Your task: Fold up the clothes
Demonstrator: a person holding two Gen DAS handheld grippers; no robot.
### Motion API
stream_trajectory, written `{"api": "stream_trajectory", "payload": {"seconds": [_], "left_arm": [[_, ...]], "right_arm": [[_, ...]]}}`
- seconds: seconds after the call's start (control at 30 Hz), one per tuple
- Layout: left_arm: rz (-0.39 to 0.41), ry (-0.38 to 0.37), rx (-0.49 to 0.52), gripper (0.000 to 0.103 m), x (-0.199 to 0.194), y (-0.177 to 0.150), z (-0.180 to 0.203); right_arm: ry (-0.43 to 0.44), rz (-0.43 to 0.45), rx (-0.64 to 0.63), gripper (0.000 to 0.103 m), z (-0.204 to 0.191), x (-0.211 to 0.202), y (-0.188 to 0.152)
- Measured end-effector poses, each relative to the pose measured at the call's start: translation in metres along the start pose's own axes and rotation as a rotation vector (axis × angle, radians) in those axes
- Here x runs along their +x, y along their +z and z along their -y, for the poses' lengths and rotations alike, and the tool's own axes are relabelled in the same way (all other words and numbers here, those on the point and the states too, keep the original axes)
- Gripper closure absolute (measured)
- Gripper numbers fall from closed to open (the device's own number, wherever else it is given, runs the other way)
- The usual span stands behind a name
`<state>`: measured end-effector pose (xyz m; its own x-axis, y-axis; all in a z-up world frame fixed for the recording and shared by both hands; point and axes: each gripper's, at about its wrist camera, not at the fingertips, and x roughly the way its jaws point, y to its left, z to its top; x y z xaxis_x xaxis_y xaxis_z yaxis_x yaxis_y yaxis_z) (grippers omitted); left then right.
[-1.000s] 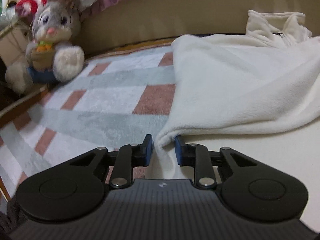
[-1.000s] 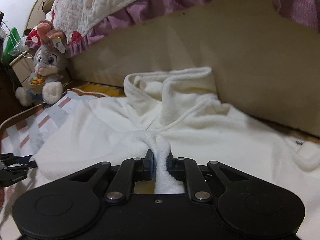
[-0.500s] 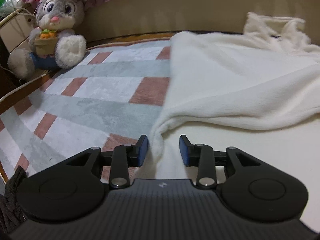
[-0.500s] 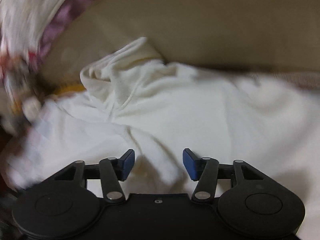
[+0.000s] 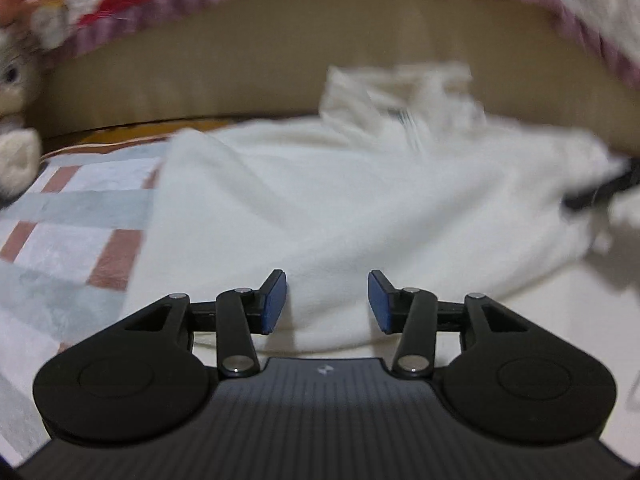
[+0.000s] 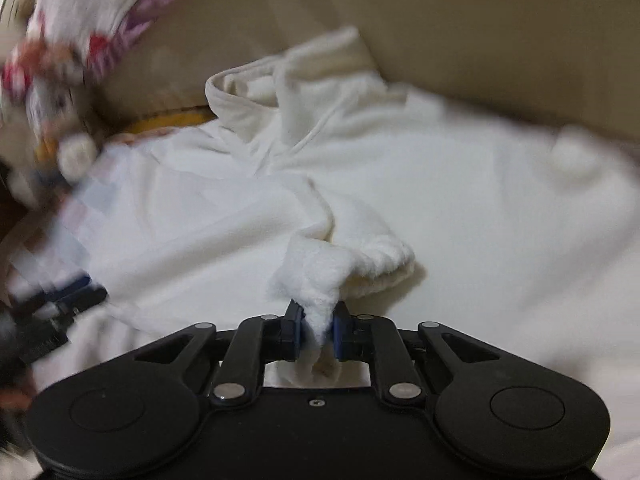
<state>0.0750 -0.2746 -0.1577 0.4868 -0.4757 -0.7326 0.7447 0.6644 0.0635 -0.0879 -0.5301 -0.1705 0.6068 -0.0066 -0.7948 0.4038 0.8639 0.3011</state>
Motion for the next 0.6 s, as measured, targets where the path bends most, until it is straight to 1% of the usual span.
{"api": "stream_trajectory", "payload": {"seconds": [0.03,0.07,0.13,0.17,0.23,0.3,0.33,0.4,0.43,0.5,0.57,0.6], "left_arm": [[-0.030,0.012,0.010,0.059,0.005,0.000,0.004],[-0.039,0.015,0.003,0.058,0.005,-0.001,0.004],[-0.056,0.019,-0.012,0.058,0.005,-0.003,0.005],[-0.064,0.022,-0.019,0.057,0.005,-0.004,0.006],[-0.072,0.028,-0.010,0.056,0.001,-0.003,0.010],[-0.057,0.000,-0.004,0.056,-0.004,-0.004,0.017],[-0.050,-0.015,-0.001,0.055,-0.006,-0.004,0.021],[-0.036,-0.043,0.006,0.055,-0.011,-0.004,0.028],[-0.029,-0.057,0.009,0.055,-0.014,-0.004,0.032],[-0.014,-0.086,0.015,0.055,-0.019,-0.004,0.039],[-0.014,-0.103,0.028,0.057,-0.022,-0.005,0.047],[-0.018,-0.108,0.036,0.058,-0.024,-0.005,0.052]], "right_arm": [[-0.039,0.005,-0.035,0.087,-0.003,-0.005,0.000],[-0.074,-0.007,-0.064,0.079,-0.003,-0.007,0.000],[-0.124,-0.075,-0.102,0.067,0.003,-0.003,-0.005],[-0.146,-0.107,-0.104,0.056,0.009,-0.002,-0.008],[-0.121,-0.101,0.004,0.053,0.028,-0.026,-0.010],[-0.066,-0.030,0.130,0.048,0.056,-0.066,-0.017],[-0.037,0.007,0.193,0.043,0.071,-0.087,-0.021],[0.025,0.073,0.313,0.041,0.110,-0.122,-0.036],[0.036,0.094,0.373,0.041,0.132,-0.135,-0.048],[0.050,0.132,0.494,0.041,0.178,-0.159,-0.072],[-0.001,0.148,0.613,0.041,0.228,-0.181,-0.107],[-0.034,0.167,0.656,0.040,0.244,-0.190,-0.122]]}}
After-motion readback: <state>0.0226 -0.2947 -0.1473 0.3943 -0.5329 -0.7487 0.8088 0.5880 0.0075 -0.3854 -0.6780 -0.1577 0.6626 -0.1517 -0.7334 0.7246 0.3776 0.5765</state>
